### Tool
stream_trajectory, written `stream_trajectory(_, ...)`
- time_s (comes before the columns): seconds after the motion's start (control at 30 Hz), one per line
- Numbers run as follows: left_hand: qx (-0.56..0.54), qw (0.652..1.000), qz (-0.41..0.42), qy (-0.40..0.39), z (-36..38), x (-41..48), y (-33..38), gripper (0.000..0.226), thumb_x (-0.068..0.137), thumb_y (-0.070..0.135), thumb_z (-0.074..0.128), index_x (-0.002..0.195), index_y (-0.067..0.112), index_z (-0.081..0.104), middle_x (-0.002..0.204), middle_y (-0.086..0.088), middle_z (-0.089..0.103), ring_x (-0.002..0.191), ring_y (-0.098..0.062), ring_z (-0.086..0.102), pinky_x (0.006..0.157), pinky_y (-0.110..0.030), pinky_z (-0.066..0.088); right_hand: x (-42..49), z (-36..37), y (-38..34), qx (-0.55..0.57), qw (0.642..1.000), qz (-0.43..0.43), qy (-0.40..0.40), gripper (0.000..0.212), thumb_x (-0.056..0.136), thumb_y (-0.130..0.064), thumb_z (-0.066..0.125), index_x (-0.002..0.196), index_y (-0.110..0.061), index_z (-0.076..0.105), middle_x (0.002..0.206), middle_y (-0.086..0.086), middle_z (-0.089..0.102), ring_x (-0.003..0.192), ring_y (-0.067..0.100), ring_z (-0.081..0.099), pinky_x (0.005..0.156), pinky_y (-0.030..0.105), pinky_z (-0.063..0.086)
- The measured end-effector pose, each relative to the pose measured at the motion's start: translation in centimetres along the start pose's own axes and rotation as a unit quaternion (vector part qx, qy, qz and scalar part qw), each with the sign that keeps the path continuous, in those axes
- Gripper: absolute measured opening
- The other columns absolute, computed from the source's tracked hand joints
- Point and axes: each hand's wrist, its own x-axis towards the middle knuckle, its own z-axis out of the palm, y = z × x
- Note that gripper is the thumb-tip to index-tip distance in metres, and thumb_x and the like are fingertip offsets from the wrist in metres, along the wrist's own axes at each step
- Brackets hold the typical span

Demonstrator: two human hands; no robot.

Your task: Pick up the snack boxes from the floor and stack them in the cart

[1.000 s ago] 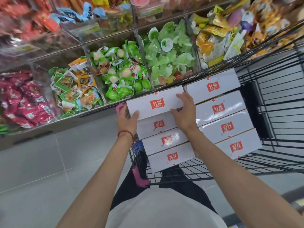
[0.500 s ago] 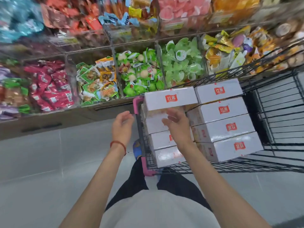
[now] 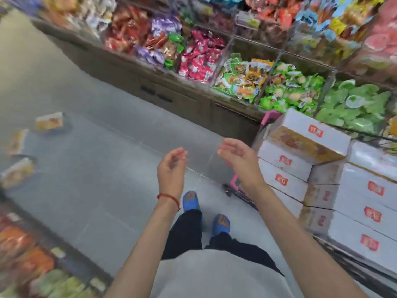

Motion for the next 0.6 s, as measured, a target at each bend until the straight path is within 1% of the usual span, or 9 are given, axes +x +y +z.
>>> stream_trajectory(0.07, -0.020, 0.999, -0.007, 0.035, -3.5, -1.0, -0.2, 0.028, 0.094, -0.001, 0.059, 0.098, 0.024, 0.069, 0.105, 0.000, 0.072, 0.098, -0.019, 0.066, 0.081, -0.028, 0.050, -0.9, 3.2, -0.2, -0.030, 0.998, 0.012, -0.050, 0.028, 0.092, -0.012, 0.075, 0.118, -0.020, 0.067, 0.116, 0.002, 0.071, 0.098, 0.008, 0.064, 0.085, 0.023, 0.050)
stream_trajectory(0.13, -0.036, 0.997, -0.013, 0.065, -6.8, -1.6, -0.4, 0.025, 0.094, 0.001, 0.059, 0.099, 0.023, 0.069, 0.103, 0.001, 0.072, 0.094, -0.017, 0.067, 0.079, -0.027, 0.049, -1.7, 6.6, -0.2, -0.046, 0.995, 0.020, -0.091, 0.025, 0.092, -0.012, 0.075, 0.112, -0.024, 0.066, 0.112, 0.000, 0.071, 0.088, 0.004, 0.062, 0.074, 0.019, 0.047)
stream_trajectory(0.17, -0.042, 0.996, -0.017, 0.079, -8.5, -1.8, -0.6, 0.024, 0.095, 0.001, 0.059, 0.101, 0.022, 0.069, 0.102, 0.002, 0.072, 0.092, -0.016, 0.067, 0.079, -0.026, 0.049, -2.1, 8.3, -0.2, -0.053, 0.993, 0.023, -0.107, 0.024, 0.093, -0.011, 0.075, 0.111, -0.025, 0.066, 0.109, 0.000, 0.071, 0.084, 0.003, 0.062, 0.070, 0.018, 0.046)
stream_trajectory(0.23, -0.058, 0.992, -0.024, 0.107, -12.0, -1.9, -1.1, 0.025, 0.095, 0.000, 0.058, 0.102, 0.022, 0.068, 0.101, 0.003, 0.073, 0.091, -0.016, 0.068, 0.078, -0.027, 0.049, -3.1, 12.0, -0.2, -0.068, 0.988, 0.028, -0.136, 0.024, 0.093, -0.009, 0.074, 0.111, -0.022, 0.066, 0.105, 0.000, 0.070, 0.083, 0.006, 0.062, 0.068, 0.019, 0.046)
stream_trajectory(0.3, -0.072, 0.988, -0.032, 0.136, -15.6, -1.8, -1.6, 0.028, 0.094, 0.000, 0.057, 0.101, 0.024, 0.068, 0.100, 0.003, 0.073, 0.090, -0.016, 0.068, 0.078, -0.028, 0.049, -3.9, 15.9, 0.0, -0.089, 0.982, 0.039, -0.164, 0.025, 0.094, -0.009, 0.073, 0.117, -0.017, 0.067, 0.103, 0.000, 0.070, 0.089, 0.011, 0.063, 0.072, 0.022, 0.048)
stream_trajectory(0.37, -0.086, 0.982, -0.040, 0.161, -19.5, -1.5, -1.8, 0.026, 0.095, 0.000, 0.057, 0.102, 0.023, 0.068, 0.101, 0.001, 0.073, 0.088, -0.016, 0.067, 0.078, -0.029, 0.049, -4.7, 20.2, 0.3, -0.104, 0.975, 0.050, -0.191, 0.028, 0.094, -0.010, 0.072, 0.121, -0.014, 0.067, 0.105, 0.003, 0.070, 0.094, 0.014, 0.064, 0.079, 0.025, 0.049)
stream_trajectory(0.5, -0.102, 0.973, -0.062, 0.198, -28.2, -0.3, -1.9, 0.023, 0.095, 0.003, 0.057, 0.111, 0.015, 0.069, 0.108, -0.002, 0.074, 0.089, -0.014, 0.069, 0.080, -0.028, 0.052, -6.4, 28.9, 1.1, -0.130, 0.962, 0.063, -0.231, 0.025, 0.095, -0.019, 0.072, 0.120, -0.021, 0.068, 0.110, -0.001, 0.073, 0.101, 0.015, 0.067, 0.093, 0.034, 0.052)
stream_trajectory(0.6, -0.109, 0.966, -0.062, 0.226, -35.0, 1.1, -2.0, 0.022, 0.096, 0.004, 0.057, 0.113, 0.013, 0.069, 0.109, -0.002, 0.074, 0.088, -0.012, 0.069, 0.080, -0.027, 0.053, -7.6, 35.7, 1.8, -0.136, 0.956, 0.070, -0.251, 0.026, 0.096, -0.019, 0.070, 0.121, -0.021, 0.068, 0.114, 0.000, 0.074, 0.109, 0.021, 0.069, 0.100, 0.038, 0.053)
